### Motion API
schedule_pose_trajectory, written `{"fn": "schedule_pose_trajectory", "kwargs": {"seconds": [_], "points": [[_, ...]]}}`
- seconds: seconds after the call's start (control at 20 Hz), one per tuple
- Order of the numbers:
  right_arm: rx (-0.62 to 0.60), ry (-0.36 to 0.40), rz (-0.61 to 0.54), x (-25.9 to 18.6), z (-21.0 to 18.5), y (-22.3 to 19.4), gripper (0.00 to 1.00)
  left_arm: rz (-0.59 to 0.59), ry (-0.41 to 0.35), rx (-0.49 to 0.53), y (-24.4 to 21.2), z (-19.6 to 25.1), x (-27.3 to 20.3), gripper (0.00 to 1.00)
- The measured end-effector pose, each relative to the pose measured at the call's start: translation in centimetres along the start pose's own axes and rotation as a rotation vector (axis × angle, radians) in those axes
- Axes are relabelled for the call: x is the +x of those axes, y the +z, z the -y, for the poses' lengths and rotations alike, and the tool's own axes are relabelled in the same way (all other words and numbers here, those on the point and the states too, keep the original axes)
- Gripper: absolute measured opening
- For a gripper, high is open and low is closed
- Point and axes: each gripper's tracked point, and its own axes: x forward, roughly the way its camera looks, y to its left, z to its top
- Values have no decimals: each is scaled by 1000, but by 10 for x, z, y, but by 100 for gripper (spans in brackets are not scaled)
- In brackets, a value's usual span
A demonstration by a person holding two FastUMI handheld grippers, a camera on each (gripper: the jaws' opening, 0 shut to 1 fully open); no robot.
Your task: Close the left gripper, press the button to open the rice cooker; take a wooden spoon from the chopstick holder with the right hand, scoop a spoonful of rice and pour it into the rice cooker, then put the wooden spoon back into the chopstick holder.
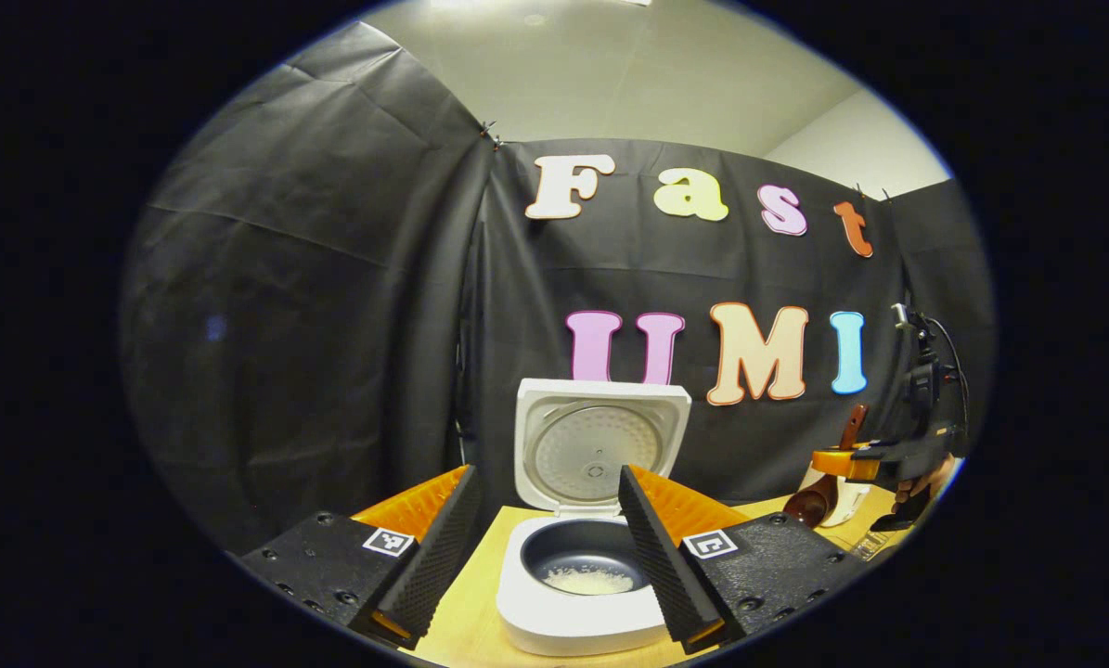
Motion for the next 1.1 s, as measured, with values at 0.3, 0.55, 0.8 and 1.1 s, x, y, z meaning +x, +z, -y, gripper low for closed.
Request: {"fn": "schedule_pose_trajectory", "kwargs": {"seconds": [0.3, 0.55, 0.8, 1.1], "points": [[55, -108, -3, -31, 83, -12, 19, 3, -34, 2, 2, 41, 17, 85], [66, -186, -26, -49, 142, -28, 19, 2, -57, 15, 2, 66, 25, 85], [105, -252, -76, -68, 194, -65, 18, 0, -71, 26, 4, 89, 31, 89], [137, -299, -130, -91, 231, -103, 19, 2, -99, 46, 7, 120, 34, 85]]}}
